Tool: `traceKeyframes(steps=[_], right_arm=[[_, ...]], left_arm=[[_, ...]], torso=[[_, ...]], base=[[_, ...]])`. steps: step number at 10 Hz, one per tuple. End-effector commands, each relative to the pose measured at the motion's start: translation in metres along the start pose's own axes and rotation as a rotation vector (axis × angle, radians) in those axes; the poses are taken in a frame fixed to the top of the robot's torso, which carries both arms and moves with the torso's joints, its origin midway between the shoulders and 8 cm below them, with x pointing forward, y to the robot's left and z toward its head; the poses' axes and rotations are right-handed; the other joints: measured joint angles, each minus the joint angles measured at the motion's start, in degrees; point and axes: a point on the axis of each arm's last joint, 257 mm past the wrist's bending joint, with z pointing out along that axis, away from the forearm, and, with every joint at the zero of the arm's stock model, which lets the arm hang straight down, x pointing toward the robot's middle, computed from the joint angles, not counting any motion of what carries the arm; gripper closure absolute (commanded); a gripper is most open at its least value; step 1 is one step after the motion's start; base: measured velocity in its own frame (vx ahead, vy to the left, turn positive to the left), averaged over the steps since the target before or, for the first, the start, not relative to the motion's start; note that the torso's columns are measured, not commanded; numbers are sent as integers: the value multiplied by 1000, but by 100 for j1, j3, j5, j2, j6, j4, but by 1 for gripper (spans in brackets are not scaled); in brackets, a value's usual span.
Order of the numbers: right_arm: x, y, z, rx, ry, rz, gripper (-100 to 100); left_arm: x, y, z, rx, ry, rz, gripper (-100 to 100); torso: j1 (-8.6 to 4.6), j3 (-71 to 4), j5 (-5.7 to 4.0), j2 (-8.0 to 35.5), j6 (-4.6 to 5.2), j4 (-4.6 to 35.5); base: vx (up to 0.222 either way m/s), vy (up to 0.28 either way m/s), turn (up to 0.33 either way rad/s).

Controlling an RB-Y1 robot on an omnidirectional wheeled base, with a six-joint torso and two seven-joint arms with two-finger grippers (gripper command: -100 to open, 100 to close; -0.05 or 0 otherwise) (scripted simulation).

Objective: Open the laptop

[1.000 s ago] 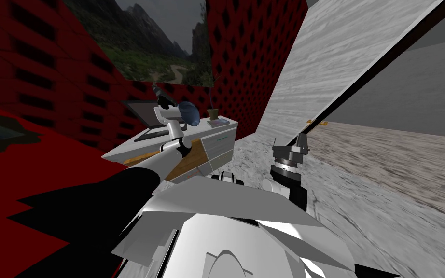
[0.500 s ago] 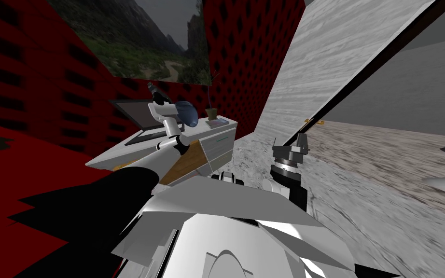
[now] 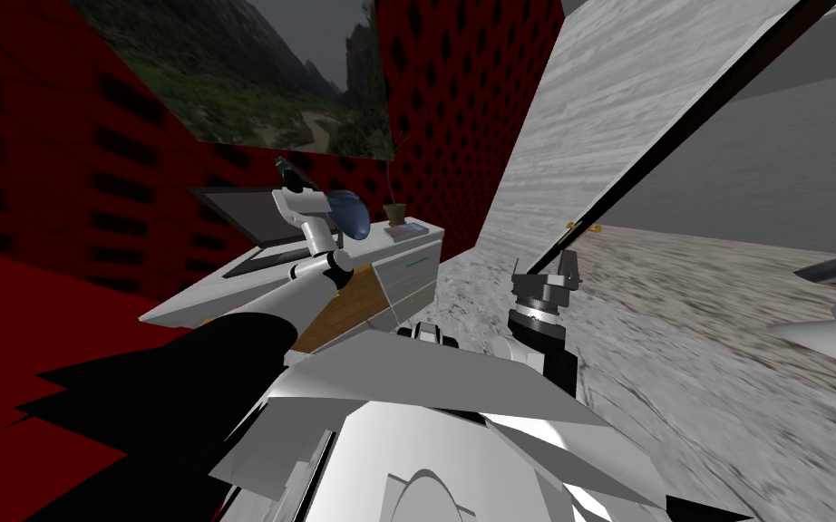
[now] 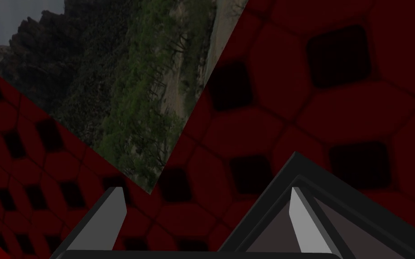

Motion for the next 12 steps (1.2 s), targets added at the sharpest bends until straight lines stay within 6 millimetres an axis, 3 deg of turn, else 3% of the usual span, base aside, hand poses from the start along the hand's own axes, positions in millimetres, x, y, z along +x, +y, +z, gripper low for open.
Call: traceKeyframes(steps=[1,12], right_arm=[[0,0,0,0,0,0,0],[0,0,0,0,0,0,0]], left_arm=[[-11,20,3,-61,-37,21,-100],[-45,20,12,-166,-148,46,-100]], torso=[[6,-8,-4,-6,0,4],[-38,5,-28,14,12,20]], base=[[13,13,-48],[16,18,-46]])
